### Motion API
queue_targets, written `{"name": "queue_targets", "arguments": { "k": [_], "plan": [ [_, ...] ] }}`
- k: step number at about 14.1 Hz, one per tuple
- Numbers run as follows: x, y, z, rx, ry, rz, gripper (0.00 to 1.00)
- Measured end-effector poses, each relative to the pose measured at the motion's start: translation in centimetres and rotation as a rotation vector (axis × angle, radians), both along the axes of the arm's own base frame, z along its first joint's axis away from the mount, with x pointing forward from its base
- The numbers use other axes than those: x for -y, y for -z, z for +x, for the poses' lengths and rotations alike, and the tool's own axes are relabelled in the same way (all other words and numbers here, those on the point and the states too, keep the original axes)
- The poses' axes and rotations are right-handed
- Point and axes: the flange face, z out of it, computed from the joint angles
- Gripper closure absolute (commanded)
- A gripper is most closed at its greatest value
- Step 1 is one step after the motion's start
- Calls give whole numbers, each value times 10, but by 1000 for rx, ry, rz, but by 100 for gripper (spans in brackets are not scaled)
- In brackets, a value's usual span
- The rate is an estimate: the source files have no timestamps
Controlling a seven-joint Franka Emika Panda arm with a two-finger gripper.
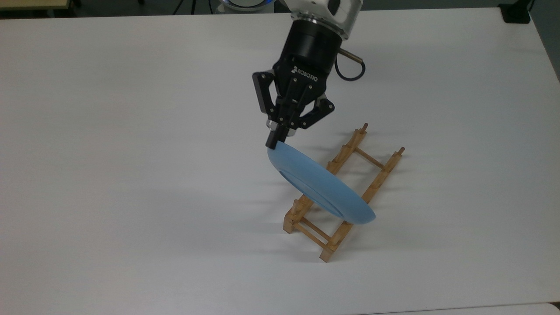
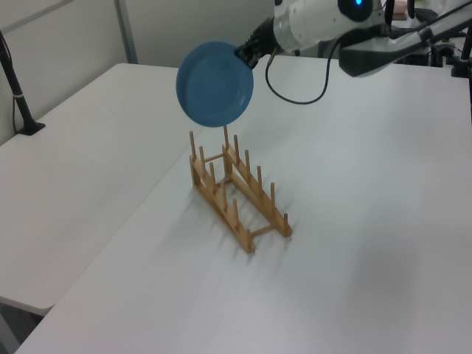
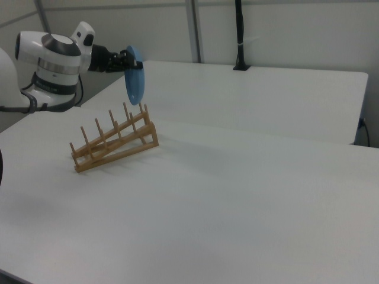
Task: Place plate in plate rack
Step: 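Lower the plate edge-down between the rack's pegs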
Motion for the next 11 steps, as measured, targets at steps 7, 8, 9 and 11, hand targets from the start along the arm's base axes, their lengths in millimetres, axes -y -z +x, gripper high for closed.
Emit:
{"name": "queue_targets", "arguments": {
  "k": [7, 8, 9, 11],
  "plan": [
    [-18, 28, 2, 38, -27, -59, 100],
    [-19, 32, 3, 34, -28, -66, 100],
    [-20, 36, 3, 29, -29, -69, 100],
    [-21, 47, 6, 14, -30, -72, 100]
  ]
}}
